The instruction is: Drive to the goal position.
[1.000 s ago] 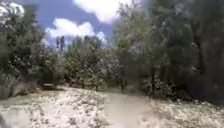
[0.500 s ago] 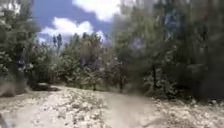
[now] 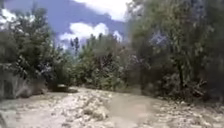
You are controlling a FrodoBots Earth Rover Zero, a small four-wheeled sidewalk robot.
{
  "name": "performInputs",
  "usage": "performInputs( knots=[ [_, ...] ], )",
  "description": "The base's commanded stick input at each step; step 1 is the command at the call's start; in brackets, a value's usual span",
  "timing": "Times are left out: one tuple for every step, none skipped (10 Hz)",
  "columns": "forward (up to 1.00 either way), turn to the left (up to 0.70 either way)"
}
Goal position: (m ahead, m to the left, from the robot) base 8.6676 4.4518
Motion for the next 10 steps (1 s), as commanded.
performInputs(
  knots=[
    [1.00,0.00],
    [1.00,0.00],
    [1.00,0.00],
    [1.00,0.00],
    [1.00,0.00],
    [1.00,0.00],
    [1.00,0.00],
    [1.00,0.00],
    [1.00,0.00],
    [1.00,0.00]
  ],
)
